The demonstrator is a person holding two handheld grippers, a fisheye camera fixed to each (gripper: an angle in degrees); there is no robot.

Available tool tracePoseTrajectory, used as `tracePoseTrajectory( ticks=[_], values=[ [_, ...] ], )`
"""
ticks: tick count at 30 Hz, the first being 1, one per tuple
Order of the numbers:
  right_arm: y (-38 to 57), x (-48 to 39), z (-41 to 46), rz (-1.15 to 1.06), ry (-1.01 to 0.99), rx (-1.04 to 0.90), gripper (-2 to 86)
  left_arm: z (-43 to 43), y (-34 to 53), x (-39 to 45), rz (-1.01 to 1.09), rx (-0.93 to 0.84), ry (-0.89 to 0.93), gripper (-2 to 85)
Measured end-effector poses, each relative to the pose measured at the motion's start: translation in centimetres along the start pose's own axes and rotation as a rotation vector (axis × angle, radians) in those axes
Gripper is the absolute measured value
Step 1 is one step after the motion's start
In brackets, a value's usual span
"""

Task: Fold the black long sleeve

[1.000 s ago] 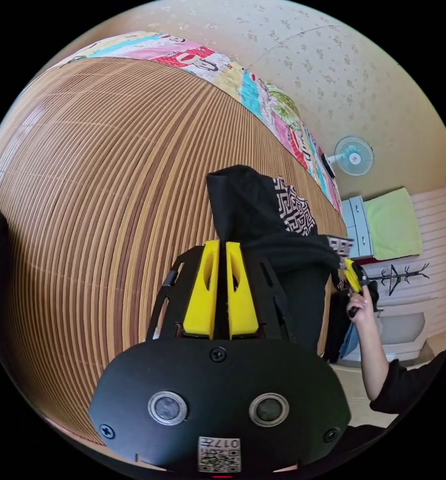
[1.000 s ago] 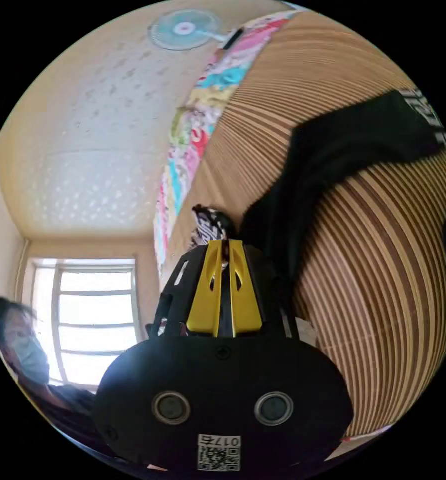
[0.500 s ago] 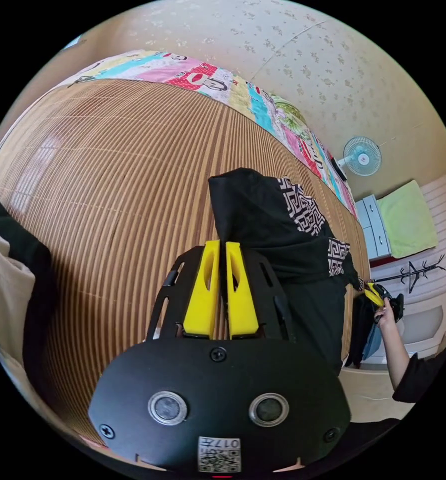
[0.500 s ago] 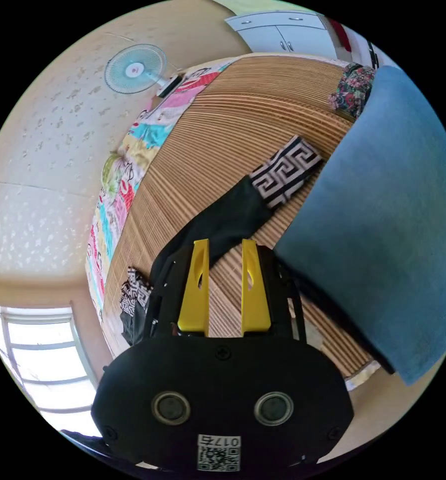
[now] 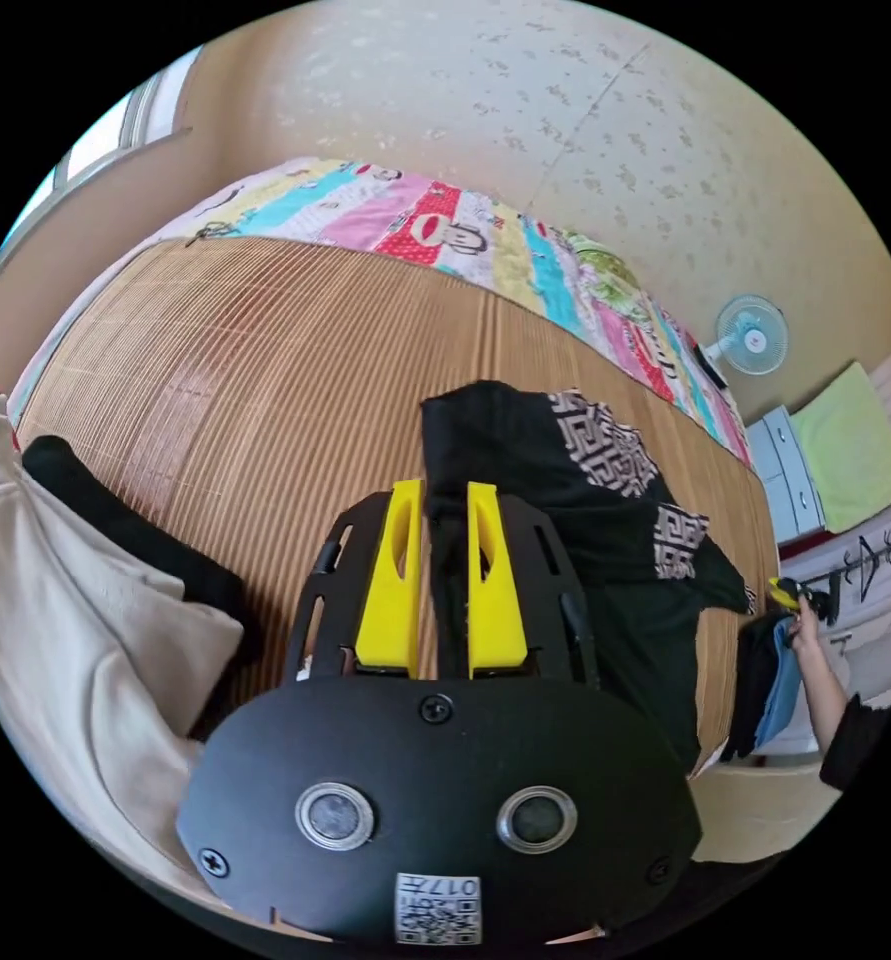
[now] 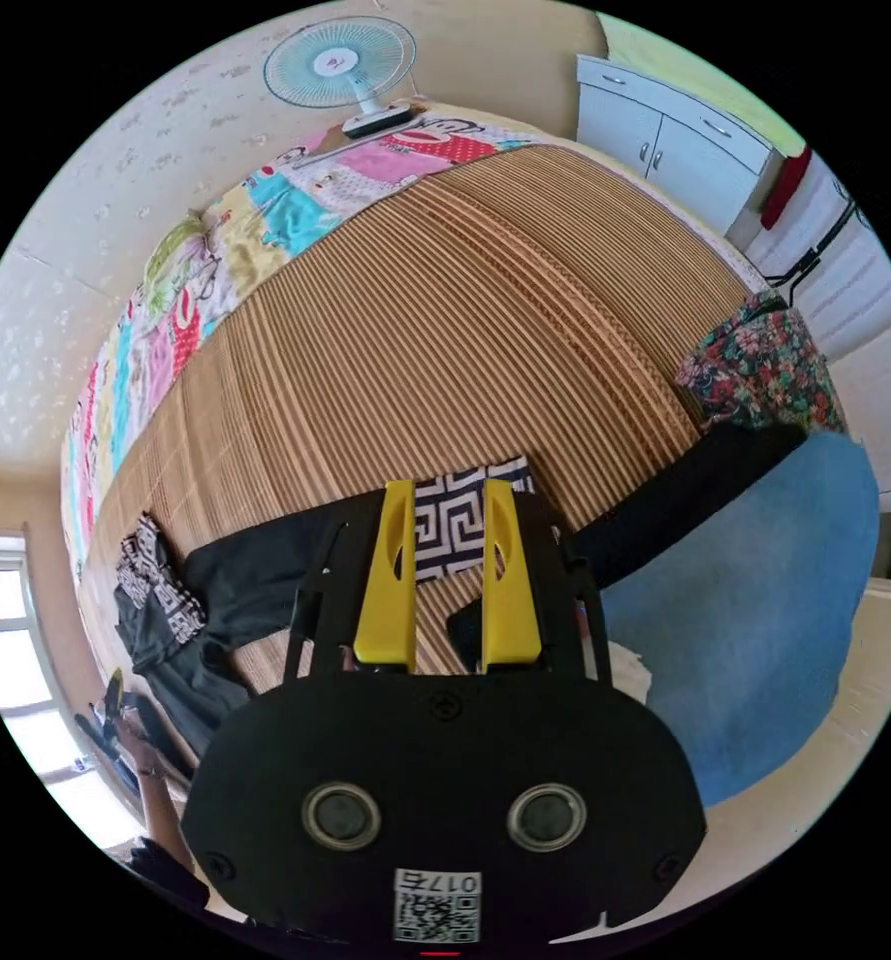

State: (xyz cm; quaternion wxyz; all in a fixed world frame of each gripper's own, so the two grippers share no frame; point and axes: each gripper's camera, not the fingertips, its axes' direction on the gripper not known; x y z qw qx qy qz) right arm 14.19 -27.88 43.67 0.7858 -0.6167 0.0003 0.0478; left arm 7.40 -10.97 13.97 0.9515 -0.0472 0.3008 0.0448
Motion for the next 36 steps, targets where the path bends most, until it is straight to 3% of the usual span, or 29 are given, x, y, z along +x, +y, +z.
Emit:
tracePoseTrajectory(
  ticks=[4,8,13,16,20,23,27,29,32,34,36],
  values=[
    [-5.8,1.2,2.4,-0.022,0.182,-0.184,12.5,-0.2,5.6,4.3,0.068,-0.058,0.111,7.7],
    [-8.8,3.8,6.5,-0.032,0.135,-0.448,13.3,-0.3,8.8,6.9,0.148,-0.082,0.051,7.3],
    [-8.9,2.4,4.2,-0.144,0.117,-0.461,3.7,-1.2,10.0,5.5,0.061,-0.028,0.062,7.0],
    [-7.8,-0.1,-3.1,-0.187,-0.042,-0.275,2.5,-2.5,9.5,3.6,0.026,0.012,0.094,6.9],
    [-3.6,-4.1,-15.9,-0.26,-0.508,-0.006,2.1,-5.0,8.7,0.8,-0.059,0.104,0.096,6.8],
    [0.7,-9.3,-21.1,-0.376,-0.761,0.101,2.0,-6.5,8.3,-1.6,-0.153,0.192,0.219,7.2],
    [5.7,-19.2,-19.2,-0.556,-1.023,-0.047,2.2,-6.2,7.6,-3.2,-0.165,0.234,0.436,9.4],
    [9.2,-26.0,-14.3,-0.724,-1.144,-0.219,2.3,-5.3,7.2,-3.5,-0.145,0.204,0.515,10.9],
    [11.7,-27.8,-9.3,-0.738,-1.195,-0.393,2.6,-4.2,6.7,-4.2,-0.121,0.148,0.603,12.3],
    [12.2,-25.8,-8.5,-0.739,-1.18,-0.373,2.8,-3.7,6.3,-5.1,-0.108,0.106,0.632,12.6],
    [12.2,-23.1,-7.6,-0.694,-1.033,-0.339,3.2,-3.3,6.0,-5.9,-0.112,0.082,0.616,12.8]
  ],
)
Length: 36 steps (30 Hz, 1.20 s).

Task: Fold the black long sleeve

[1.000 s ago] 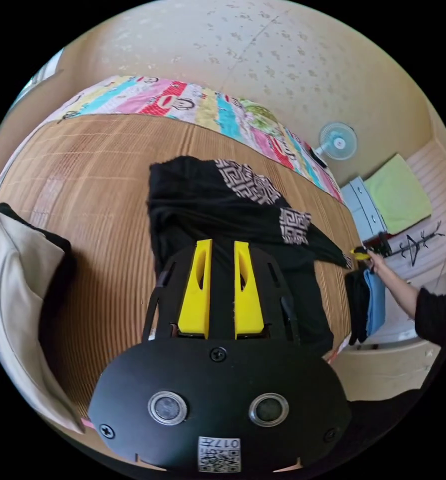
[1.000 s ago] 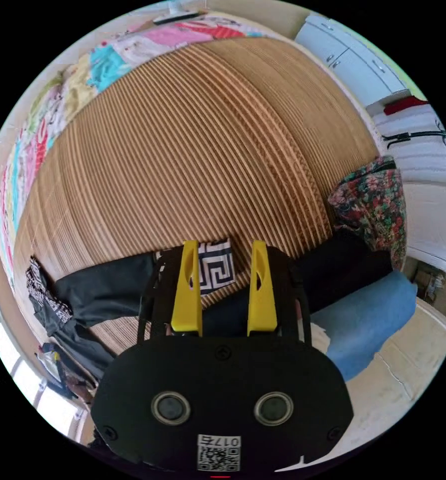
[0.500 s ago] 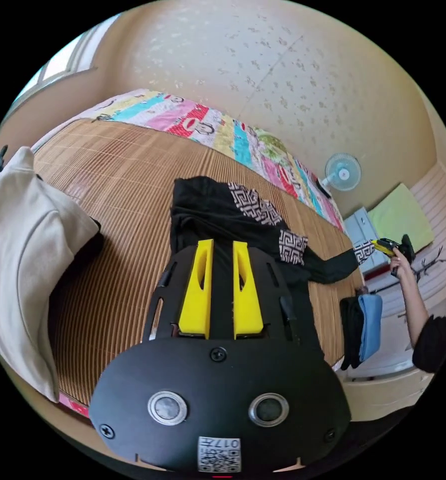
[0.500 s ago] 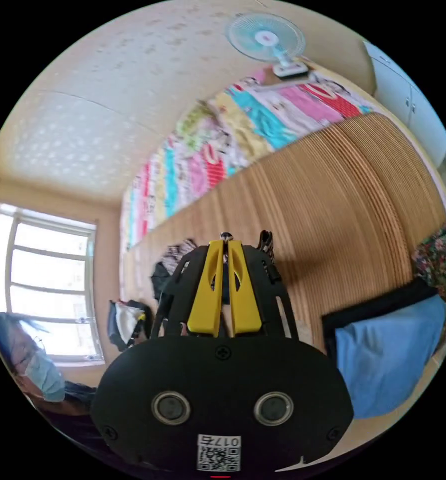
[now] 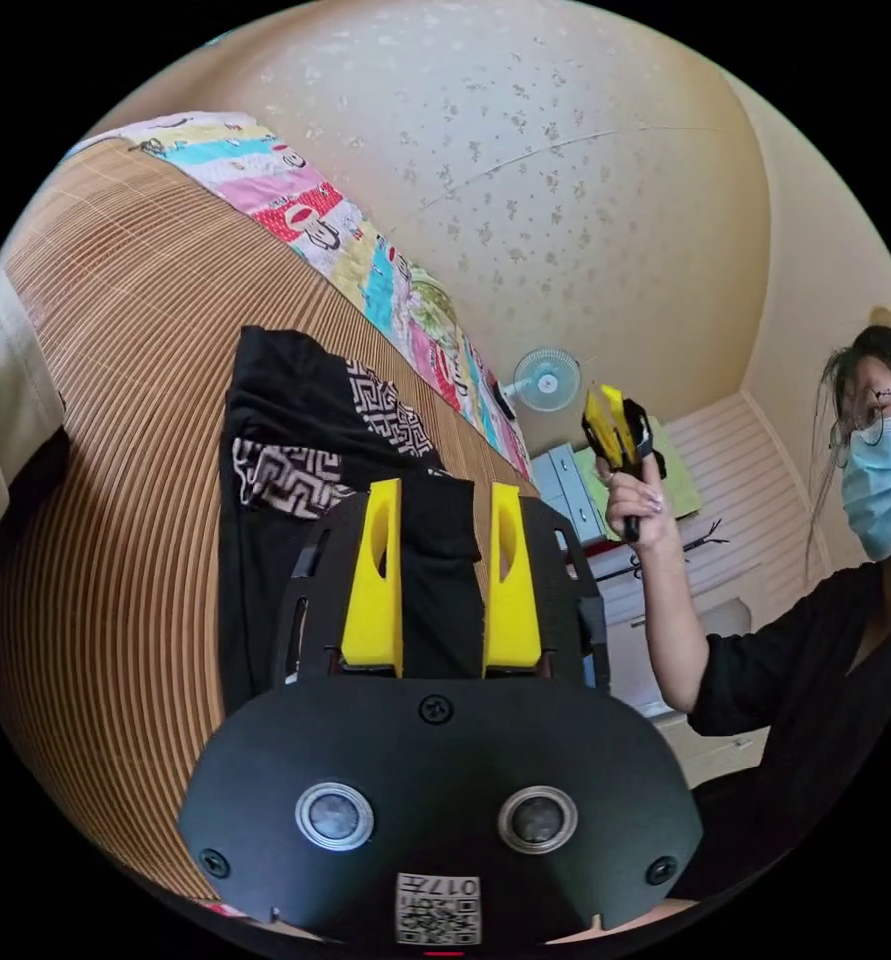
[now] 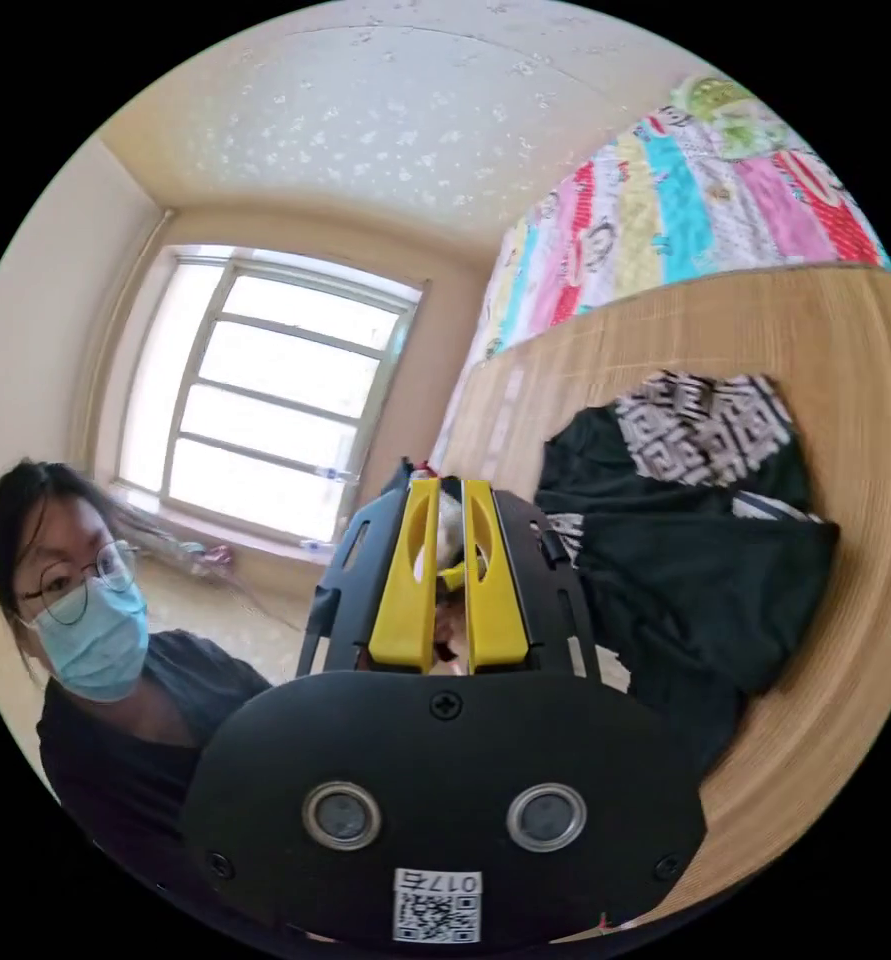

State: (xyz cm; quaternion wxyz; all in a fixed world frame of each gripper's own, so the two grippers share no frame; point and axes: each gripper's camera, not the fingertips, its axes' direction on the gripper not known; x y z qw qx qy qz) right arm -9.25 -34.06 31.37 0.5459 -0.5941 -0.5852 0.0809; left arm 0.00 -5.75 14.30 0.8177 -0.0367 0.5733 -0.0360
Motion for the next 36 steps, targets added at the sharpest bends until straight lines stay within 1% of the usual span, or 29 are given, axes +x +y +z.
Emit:
tracePoseTrajectory(
  ticks=[2,3,5,7,10,13,15,17,19,20,22,25,27,29,31,33,36],
  values=[
    [2.5,2.6,-1.7,0.108,0.232,-0.001,4.0,-0.1,-0.6,-1.0,-0.027,-0.014,-0.04,13.1],
    [3.0,3.2,-2.0,0.13,0.281,-0.003,4.3,-0.3,-1.2,-1.5,-0.054,-0.015,-0.085,13.3],
    [4.2,4.9,-2.9,0.192,0.45,-0.006,5.8,-0.6,-2.2,-2.3,-0.112,0.003,-0.158,13.6],
    [4.4,5.6,-3.1,0.214,0.543,-0.001,6.9,-0.3,-4.0,-3.6,-0.24,-0.014,-0.241,14.4],
    [3.3,5.6,-2.4,0.211,0.635,0.01,8.7,1.5,-6.6,-4.8,-0.34,-0.06,-0.32,15.5],
    [1.0,4.9,-0.5,0.153,0.654,-0.017,9.7,4.2,-8.6,-6.5,-0.393,-0.127,-0.381,14.1],
    [-0.5,5.0,1.2,0.149,0.668,-0.062,10.1,5.2,-9.1,-7.1,-0.41,-0.151,-0.389,9.1],
    [-1.8,4.5,3.6,0.124,0.627,-0.112,10.4,5.3,-9.3,-7.4,-0.443,-0.172,-0.374,6.3],
    [-2.5,3.5,5.2,0.079,0.571,-0.133,10.4,4.4,-9.5,-6.5,-0.417,-0.162,-0.319,5.2],
    [-2.8,2.6,6.4,0.024,0.514,-0.152,10.3,4.0,-9.5,-6.1,-0.404,-0.154,-0.301,5.1],
    [-3.3,1.4,8.6,-0.058,0.447,-0.206,10.2,2.6,-9.5,-5.0,-0.33,-0.124,-0.205,4.8],
    [-3.7,-0.7,12.9,-0.223,0.48,-0.325,10.7,1.6,-9.2,-5.0,-0.271,-0.142,-0.125,4.5],
    [-3.7,-2.1,15.2,-0.334,0.483,-0.381,11.1,1.2,-9.0,-5.4,-0.247,-0.152,-0.143,4.0],
    [-3.6,-3.4,18.1,-0.472,0.441,-0.47,11.4,1.0,-8.7,-6.3,-0.244,-0.166,-0.179,3.3],
    [-3.6,-4.0,20.3,-0.54,0.445,-0.539,11.4,0.5,-8.5,-7.2,-0.235,-0.142,-0.197,1.2],
    [-3.5,-4.5,22.3,-0.597,0.465,-0.595,11.1,0.1,-8.4,-7.7,-0.239,-0.116,-0.191,1.2],
    [-3.5,-4.8,25.6,-0.658,0.525,-0.683,9.4,-0.4,-8.3,-7.8,-0.238,-0.083,-0.173,6.5]
  ],
)
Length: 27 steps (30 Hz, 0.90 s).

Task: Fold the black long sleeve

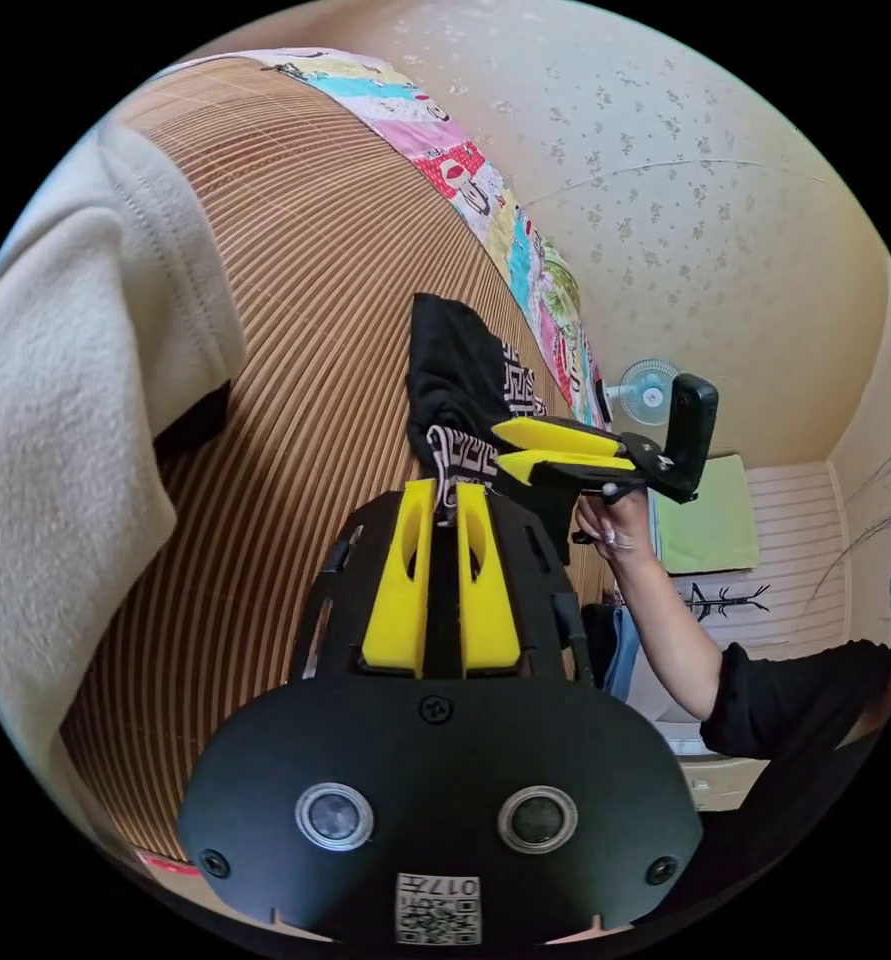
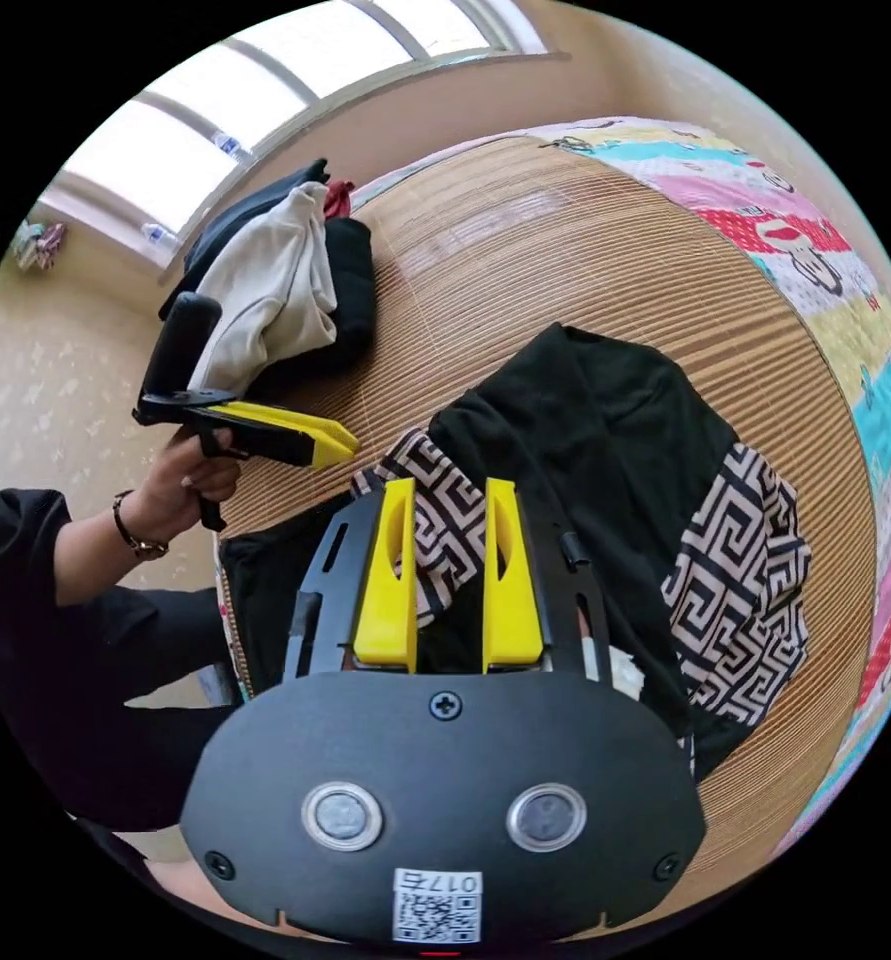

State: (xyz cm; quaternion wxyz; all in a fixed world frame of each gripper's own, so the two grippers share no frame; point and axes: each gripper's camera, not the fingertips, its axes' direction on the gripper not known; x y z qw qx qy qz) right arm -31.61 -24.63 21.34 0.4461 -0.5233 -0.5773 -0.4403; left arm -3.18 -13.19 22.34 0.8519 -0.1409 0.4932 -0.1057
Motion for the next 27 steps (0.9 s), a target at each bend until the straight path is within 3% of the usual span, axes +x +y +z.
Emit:
tracePoseTrajectory(
  ticks=[3,8,11,13,15,20,24,27],
  values=[
    [-1.3,-0.5,2.1,-0.033,0.033,-0.105,6.2,0.4,0.2,0.3,0.006,0.001,0.054,10.2],
    [0.4,-2.4,-0.6,-0.008,0.068,-0.012,2.3,3.5,0.6,1.1,-0.091,-0.069,-0.046,15.3],
    [2.0,-3.2,-3.2,0.045,0.1,0.077,1.9,4.6,0.7,2.2,-0.117,-0.046,-0.055,12.8],
    [2.7,-3.5,-4.9,0.066,0.131,0.131,1.9,4.6,0.6,3.3,-0.106,-0.015,-0.064,1.8],
    [2.7,-3.6,-6.4,0.078,0.199,0.171,1.9,3.9,0.1,4.5,-0.065,0.029,-0.025,0.8],
    [-0.6,-0.4,-7.6,0.097,0.195,0.277,2.2,3.1,-2.1,6.3,0.027,0.1,-0.028,0.4],
    [-1.7,4.5,-5.3,0.287,0.174,0.283,3.8,5.5,-3.6,3.5,-0.046,0.035,-0.167,3.3],
    [1.6,5.4,-6.7,0.377,0.15,0.364,5.0,5.5,-2.8,1.0,-0.102,0.044,-0.113,8.5]
  ],
)
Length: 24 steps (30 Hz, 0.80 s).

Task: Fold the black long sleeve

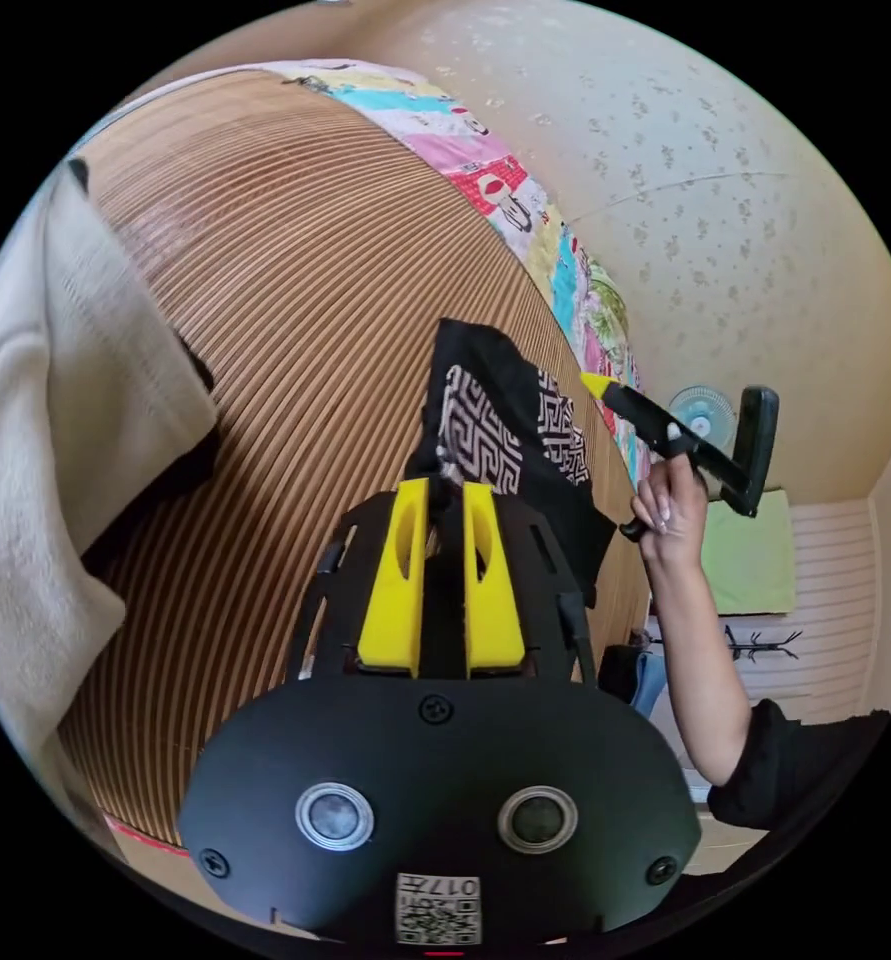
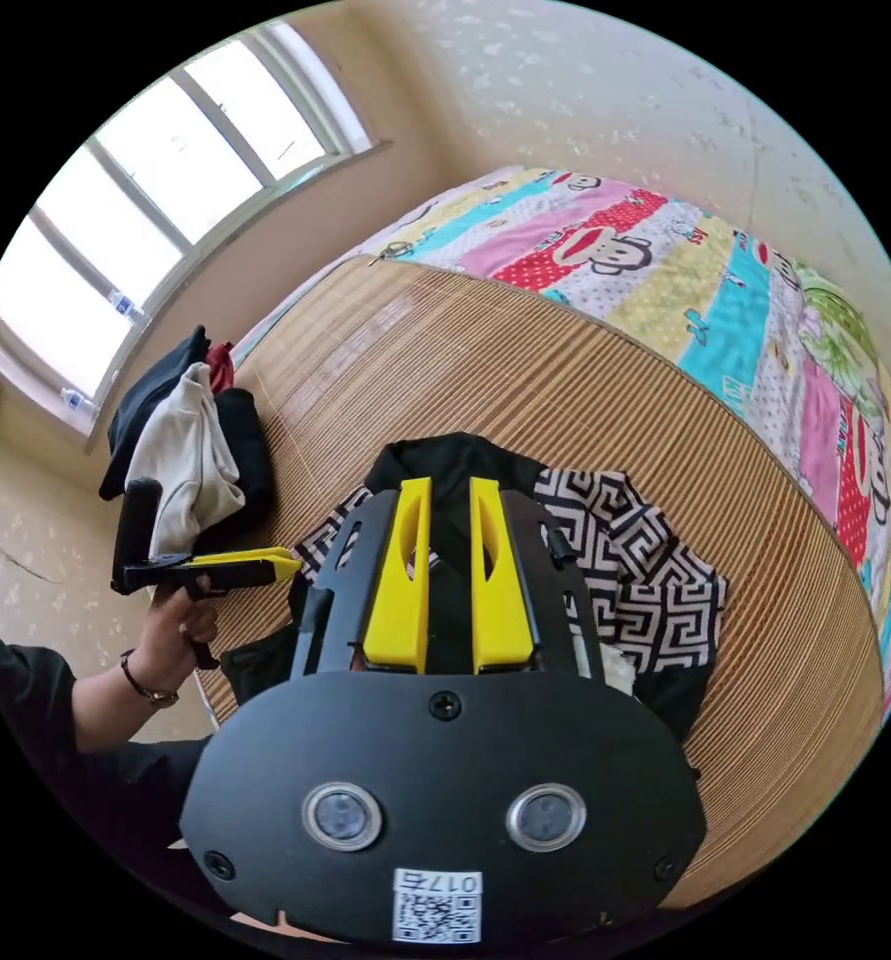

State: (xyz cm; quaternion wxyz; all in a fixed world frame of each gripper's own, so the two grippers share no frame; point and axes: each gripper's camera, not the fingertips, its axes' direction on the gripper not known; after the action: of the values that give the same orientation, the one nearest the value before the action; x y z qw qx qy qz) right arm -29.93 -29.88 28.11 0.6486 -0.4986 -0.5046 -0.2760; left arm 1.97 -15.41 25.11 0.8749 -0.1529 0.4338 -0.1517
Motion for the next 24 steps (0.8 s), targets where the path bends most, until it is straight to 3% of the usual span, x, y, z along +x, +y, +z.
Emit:
tracePoseTrajectory(
  ticks=[3,8,12,14,16,21,24],
  values=[
    [4.6,2.0,-3.3,0.066,0.075,0.037,4.5,-0.7,1.5,-1.4,0.02,0.028,0.036,10.7],
    [14.4,8.1,-7.0,0.425,0.379,0.043,8.8,0.4,4.4,-2.2,0.125,-0.089,-0.014,12.5],
    [17.5,12.2,-4.1,0.535,0.335,-0.069,10.3,0.5,7.6,-2.2,0.206,-0.173,-0.047,10.9],
    [17.5,14.0,-0.4,0.542,0.344,-0.172,10.4,1.1,9.0,-1.9,0.235,-0.245,-0.098,7.3],
    [17.1,14.7,0.1,0.533,0.362,-0.158,10.5,1.7,10.7,-1.6,0.264,-0.35,-0.188,2.2],
    [20.1,16.2,-3.7,0.632,0.136,-0.117,10.1,-1.1,12.8,-2.5,0.246,-0.401,-0.283,0.8],
    [26.4,15.7,-5.6,0.649,-0.035,-0.147,10.1,-3.0,13.5,-4.7,0.151,-0.37,-0.193,2.3]
  ],
)
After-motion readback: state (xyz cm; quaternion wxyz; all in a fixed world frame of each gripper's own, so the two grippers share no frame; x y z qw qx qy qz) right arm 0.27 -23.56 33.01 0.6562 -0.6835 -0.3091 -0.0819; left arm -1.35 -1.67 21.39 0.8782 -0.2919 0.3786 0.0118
